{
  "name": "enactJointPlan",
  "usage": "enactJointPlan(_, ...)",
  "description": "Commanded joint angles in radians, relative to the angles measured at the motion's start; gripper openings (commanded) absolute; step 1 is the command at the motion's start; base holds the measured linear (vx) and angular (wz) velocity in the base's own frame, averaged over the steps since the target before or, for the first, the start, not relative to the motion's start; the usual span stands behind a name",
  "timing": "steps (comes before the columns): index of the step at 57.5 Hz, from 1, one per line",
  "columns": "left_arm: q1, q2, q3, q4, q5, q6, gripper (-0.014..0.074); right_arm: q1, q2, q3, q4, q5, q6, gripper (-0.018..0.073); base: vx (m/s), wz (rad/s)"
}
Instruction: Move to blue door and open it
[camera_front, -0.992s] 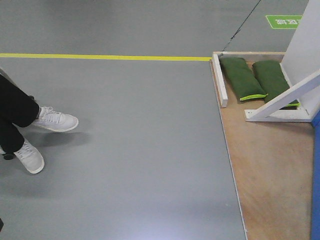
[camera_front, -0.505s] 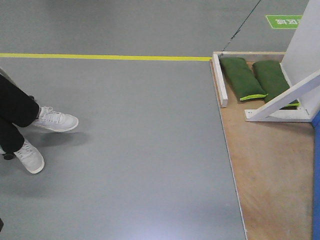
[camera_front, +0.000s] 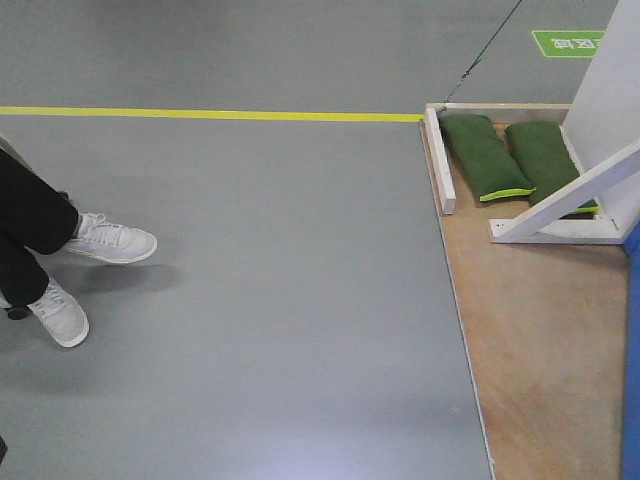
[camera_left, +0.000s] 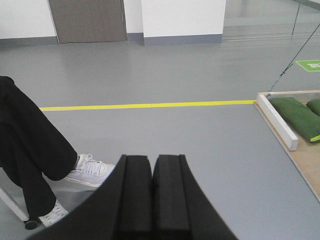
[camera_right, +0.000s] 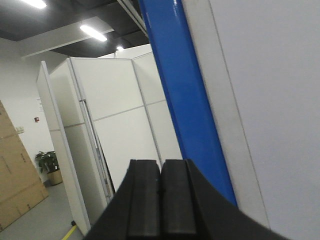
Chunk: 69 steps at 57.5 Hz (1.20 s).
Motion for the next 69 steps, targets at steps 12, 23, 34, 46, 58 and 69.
enactJointPlan(12,-0.007,-0.012,-0.026,-0.002,-0.086,-0.007,0.0073,0.065,-0.041,-0.032,-0.002,-0.09,-0.005,0.0012,0.0,0.0)
enactJointPlan(23,-0.007,-0.012,-0.026,-0.002,-0.086,-0.007,0.0073,0.091,-0.085,-0.032,0.004,-0.1,-0.005,0.0012,0.0,0.0)
enactJointPlan(34,-0.007,-0.012,-0.026,-0.002,-0.086,-0.007,0.0073,0.123,-0.142,-0.032,-0.002,-0.1,-0.005,0.0012,0.0,0.0)
enactJointPlan(46,-0.007,-0.012,-0.026,-0.002,-0.085,-0.007,0.0073,0.196,-0.204,-0.032,-0.037,-0.09,-0.005,0.0012,0.0,0.0)
enactJointPlan(58,-0.007,-0.012,-0.026,-0.002,-0.085,-0.007,0.0073,0.293,-0.262,-0.032,-0.046,-0.073,-0.005,0.0012,0.0,0.0)
enactJointPlan(69,-0.007,-0.012,-0.026,-0.002,-0.085,-0.007,0.0073,0.399,-0.312,-0.032,-0.055,-0.032,-0.005,0.0012,0.0,0.0)
